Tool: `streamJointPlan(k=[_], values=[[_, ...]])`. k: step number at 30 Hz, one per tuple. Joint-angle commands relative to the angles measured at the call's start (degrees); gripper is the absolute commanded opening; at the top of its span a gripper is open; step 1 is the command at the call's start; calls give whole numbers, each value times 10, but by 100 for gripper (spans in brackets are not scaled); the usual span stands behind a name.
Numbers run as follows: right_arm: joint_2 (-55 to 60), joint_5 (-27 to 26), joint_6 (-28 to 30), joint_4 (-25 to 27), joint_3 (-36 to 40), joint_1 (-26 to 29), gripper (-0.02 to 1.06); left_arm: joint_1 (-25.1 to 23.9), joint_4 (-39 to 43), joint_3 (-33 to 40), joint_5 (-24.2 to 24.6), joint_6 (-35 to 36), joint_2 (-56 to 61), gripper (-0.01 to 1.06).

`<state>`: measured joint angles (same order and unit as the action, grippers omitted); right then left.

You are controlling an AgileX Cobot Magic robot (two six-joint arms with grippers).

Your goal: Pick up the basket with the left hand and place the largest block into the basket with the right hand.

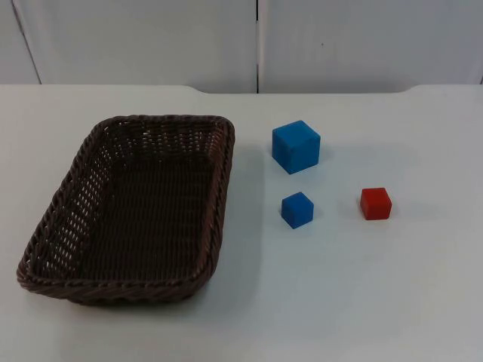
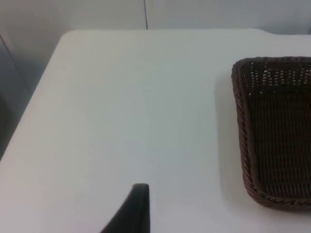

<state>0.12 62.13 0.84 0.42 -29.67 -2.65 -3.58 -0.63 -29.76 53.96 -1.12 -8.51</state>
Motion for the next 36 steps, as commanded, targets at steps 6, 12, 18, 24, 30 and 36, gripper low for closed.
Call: streamJointPlan(k=[6, 12, 18, 24, 30, 36], values=[[-1, -3, 0, -1, 1, 4, 105, 3, -11, -24, -25, -8, -53, 105], [-1, -3, 0, -1, 1, 4, 105, 3, -21, -65, -25, -16, -103, 105], [-1, -3, 0, -1, 1, 4, 105, 3, -23, -106, -43, -16, -157, 105], [-1, -3, 0, -1, 1, 4, 105, 3, -40, -141, -65, -16, -219, 105], [-1, -3, 0, -1, 1, 4, 105, 3, -62, -180, -63, -33, -280, 105], [-1, -3, 0, -1, 1, 4, 105, 3, -81, -224, -59, -47, -341, 105]])
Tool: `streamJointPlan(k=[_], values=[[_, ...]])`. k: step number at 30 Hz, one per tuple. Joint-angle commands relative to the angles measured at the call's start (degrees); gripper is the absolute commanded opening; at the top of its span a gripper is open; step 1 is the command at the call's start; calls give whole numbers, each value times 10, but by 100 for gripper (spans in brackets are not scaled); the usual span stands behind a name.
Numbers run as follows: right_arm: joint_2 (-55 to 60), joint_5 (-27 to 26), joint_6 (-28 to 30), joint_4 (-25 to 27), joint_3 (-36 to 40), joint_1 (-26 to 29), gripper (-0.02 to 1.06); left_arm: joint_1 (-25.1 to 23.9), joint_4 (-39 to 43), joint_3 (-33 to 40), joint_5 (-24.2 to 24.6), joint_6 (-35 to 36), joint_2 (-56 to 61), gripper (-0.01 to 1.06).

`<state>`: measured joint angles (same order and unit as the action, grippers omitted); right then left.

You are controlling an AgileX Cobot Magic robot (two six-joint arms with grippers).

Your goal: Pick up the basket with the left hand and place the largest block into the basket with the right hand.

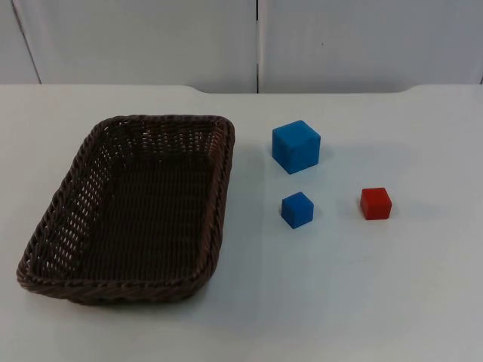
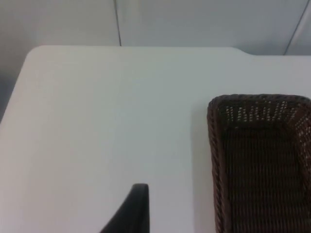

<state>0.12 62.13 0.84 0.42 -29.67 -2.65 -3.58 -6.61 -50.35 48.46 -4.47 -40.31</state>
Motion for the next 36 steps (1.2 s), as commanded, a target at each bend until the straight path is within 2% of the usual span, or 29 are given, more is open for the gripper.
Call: streamJointPlan(k=[1, 7, 10, 14, 36], values=[[-1, -3, 0, -1, 1, 4, 105, 3, -31, -26, -4, -24, -35, 105], [-1, -3, 0, -1, 1, 4, 105, 3, -91, -47, -3, -67, -85, 105], [-1, -3, 0, -1, 1, 4, 105, 3, -157, -49, -4, -134, -132, 105], [-1, -3, 0, -1, 1, 4, 105, 3, -189, -49, -5, -166, -175, 105], [-1, -3, 0, -1, 1, 4, 105, 3, -197, -49, -98, -177, -416, 105]])
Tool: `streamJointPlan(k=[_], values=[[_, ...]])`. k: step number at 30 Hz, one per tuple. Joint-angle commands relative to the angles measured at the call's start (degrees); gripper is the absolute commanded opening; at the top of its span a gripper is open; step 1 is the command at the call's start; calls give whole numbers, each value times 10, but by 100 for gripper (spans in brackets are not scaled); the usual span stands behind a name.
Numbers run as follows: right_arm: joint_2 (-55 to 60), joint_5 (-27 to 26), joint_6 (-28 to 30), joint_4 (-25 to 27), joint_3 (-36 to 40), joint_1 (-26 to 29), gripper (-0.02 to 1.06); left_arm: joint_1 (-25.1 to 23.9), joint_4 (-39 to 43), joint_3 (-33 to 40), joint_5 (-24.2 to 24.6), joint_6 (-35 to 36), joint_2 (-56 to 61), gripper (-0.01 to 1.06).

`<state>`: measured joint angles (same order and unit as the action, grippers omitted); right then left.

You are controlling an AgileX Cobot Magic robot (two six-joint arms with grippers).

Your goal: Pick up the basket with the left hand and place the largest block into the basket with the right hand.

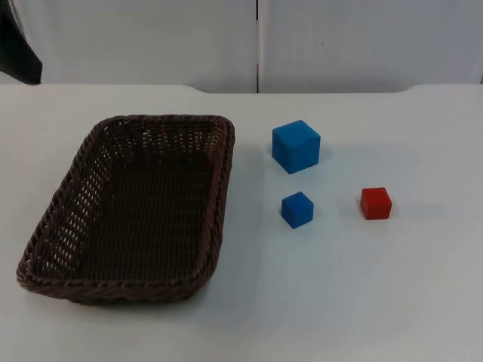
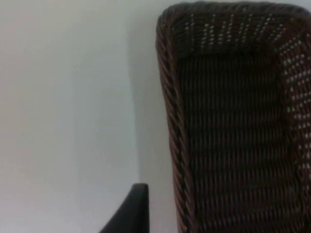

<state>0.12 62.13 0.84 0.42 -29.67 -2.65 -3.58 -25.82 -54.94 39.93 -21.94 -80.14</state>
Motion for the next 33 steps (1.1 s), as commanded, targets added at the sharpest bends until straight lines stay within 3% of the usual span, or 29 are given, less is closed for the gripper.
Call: streamJointPlan(k=[1, 18, 33], values=[[-1, -3, 0, -1, 1, 4, 105, 3, -5, -3, -16, -3, -27, 105], [-1, -3, 0, -1, 1, 4, 105, 3, -22, -3, -44, -7, -135, 105], [-1, -3, 0, -1, 1, 4, 105, 3, -24, -107, 16, -3, -251, 105]])
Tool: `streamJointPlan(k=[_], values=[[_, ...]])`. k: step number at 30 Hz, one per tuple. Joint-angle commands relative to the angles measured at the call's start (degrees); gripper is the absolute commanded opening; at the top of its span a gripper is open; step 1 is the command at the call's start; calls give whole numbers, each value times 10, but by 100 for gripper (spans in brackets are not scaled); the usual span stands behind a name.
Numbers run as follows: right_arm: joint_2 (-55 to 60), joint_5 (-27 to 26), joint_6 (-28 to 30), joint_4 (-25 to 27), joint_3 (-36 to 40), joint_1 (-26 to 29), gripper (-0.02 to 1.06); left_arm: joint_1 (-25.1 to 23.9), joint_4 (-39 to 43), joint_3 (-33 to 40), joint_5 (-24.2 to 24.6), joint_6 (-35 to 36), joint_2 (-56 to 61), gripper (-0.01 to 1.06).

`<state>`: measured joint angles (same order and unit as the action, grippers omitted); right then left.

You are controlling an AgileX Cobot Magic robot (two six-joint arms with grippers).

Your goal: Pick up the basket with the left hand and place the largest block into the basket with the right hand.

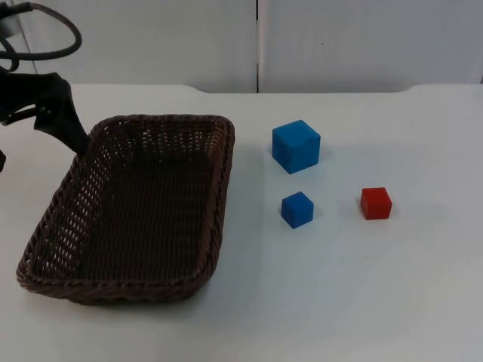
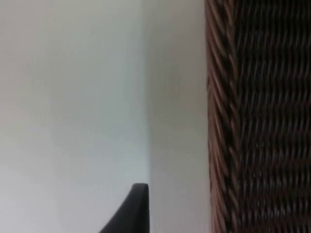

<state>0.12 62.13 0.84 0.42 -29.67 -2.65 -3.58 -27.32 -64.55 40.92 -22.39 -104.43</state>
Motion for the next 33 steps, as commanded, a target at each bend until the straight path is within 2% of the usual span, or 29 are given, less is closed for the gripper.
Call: streamJointPlan(k=[1, 17, 26, 33], values=[[-1, -3, 0, -1, 1, 4, 105, 3, -11, -17, 6, 2, -19, 105], [-1, -3, 0, -1, 1, 4, 105, 3, -13, -93, 10, 2, -135, 105], [-1, -3, 0, -1, 1, 4, 105, 3, -18, -107, 3, -9, -181, 105], [-1, -3, 0, -1, 1, 4, 105, 3, -25, -107, -9, -16, -195, 94]])
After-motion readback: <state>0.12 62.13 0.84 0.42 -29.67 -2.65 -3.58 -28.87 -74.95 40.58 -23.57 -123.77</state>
